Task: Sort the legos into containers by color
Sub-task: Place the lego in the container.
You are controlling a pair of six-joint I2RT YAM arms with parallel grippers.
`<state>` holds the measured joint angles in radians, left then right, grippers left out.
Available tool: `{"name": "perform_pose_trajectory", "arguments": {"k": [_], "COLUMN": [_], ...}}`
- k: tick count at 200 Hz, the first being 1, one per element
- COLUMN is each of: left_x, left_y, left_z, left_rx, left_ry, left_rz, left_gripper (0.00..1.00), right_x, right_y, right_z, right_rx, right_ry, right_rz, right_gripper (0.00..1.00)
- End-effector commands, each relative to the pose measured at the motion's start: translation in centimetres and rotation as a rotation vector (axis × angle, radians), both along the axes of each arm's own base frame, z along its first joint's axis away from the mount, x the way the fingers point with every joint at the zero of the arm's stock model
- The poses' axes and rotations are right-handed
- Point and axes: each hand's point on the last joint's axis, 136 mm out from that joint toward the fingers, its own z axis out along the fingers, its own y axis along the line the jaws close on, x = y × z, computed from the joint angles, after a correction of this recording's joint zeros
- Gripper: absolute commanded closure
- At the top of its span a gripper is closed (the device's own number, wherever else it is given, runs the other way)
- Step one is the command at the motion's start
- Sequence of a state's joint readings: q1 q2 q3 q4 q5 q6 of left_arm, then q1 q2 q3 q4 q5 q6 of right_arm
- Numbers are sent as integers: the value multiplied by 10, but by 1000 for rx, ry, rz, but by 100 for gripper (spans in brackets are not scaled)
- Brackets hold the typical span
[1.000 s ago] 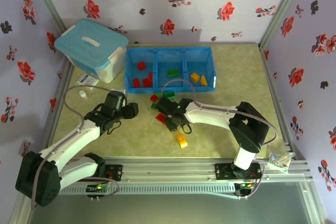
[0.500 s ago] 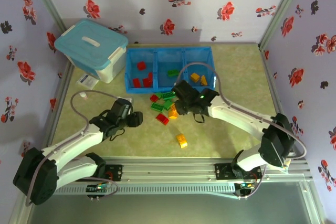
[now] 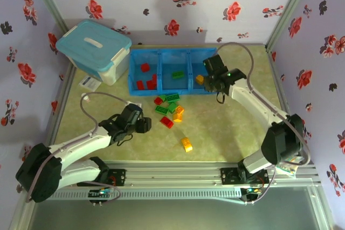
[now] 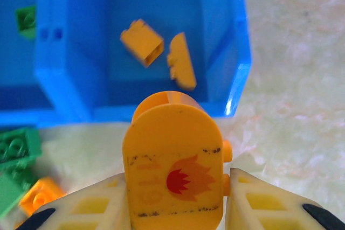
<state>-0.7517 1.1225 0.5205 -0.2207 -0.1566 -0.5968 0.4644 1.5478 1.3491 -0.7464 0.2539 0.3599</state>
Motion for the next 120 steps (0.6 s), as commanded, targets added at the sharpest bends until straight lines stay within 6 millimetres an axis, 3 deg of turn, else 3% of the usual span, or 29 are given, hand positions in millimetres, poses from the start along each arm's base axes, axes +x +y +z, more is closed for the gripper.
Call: {"name": "perform_pose_trajectory", "arguments": {"k": [1,40,64,76,120], "left_x": [4,1,0,0,0], "left_y": [-5,-9,-14,-17,-28], "left_z": [8,14,16,18,24], "left_rx": [-11,-32,-41,-41,-42], "left_ry": [-21,-25,-22,-23,-30], "left_rz": [8,4,-8,-16,-49], "left_gripper": [39,39,38,38,38], "right_x": [23,61,74,75,53], "right_y": [-3,-5,-7,0,10], "right_z": [-2,-4,0,-3,-18], "right_rx": [7,11,22,57,133], "right_ry": [29,45,20,23,19], "right_rz": [-1,-29,-68,-58,-44], "right_gripper": [62,59,41,29,27]}}
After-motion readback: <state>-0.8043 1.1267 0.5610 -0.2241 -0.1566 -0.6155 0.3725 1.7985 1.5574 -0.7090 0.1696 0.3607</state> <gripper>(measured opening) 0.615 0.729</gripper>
